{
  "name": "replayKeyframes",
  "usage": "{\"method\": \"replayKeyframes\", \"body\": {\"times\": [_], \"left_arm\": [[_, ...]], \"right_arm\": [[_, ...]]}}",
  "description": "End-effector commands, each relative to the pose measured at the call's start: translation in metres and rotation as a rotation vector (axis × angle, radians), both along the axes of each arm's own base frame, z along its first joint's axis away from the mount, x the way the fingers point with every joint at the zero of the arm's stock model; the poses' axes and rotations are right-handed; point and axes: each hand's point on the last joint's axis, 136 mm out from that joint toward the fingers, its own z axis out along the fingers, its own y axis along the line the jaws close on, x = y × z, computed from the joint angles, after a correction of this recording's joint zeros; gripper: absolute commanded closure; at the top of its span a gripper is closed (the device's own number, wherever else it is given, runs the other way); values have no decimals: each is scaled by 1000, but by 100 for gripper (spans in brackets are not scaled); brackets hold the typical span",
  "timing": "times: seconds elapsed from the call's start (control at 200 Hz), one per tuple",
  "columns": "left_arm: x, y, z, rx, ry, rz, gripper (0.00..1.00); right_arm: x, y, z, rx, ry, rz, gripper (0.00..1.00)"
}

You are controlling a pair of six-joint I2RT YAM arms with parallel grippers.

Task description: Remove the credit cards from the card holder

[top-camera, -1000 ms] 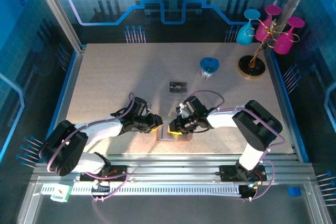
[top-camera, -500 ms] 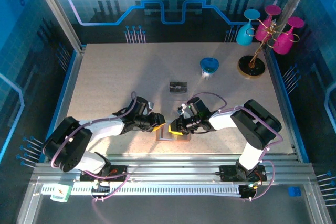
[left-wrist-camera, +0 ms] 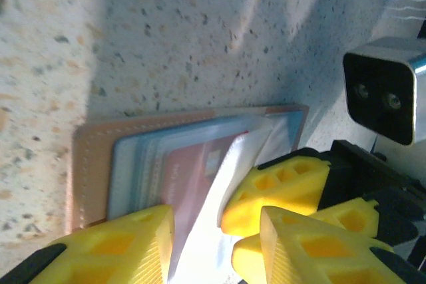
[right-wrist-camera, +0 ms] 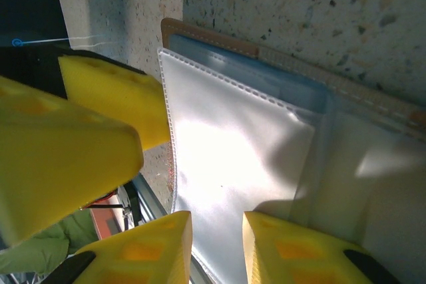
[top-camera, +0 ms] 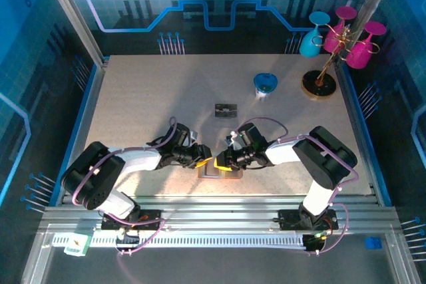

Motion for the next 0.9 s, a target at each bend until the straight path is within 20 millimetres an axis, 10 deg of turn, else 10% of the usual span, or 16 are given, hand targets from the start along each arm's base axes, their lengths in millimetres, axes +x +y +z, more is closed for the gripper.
{"method": "replayKeyframes", "body": {"times": [0.0,0.545,0.895], "left_arm": [[-18,-4,-3,-30,40,-42,64],[-27,-3,-11,-11,56,-30,94],[-26,-1,-12,8,52,-26,100]], "right_arm": [[-1,-9,-10,-36,26,-30,73],[3,-7,2,-11,2,-46,74],[21,9,46,92,-69,-56,70]]}}
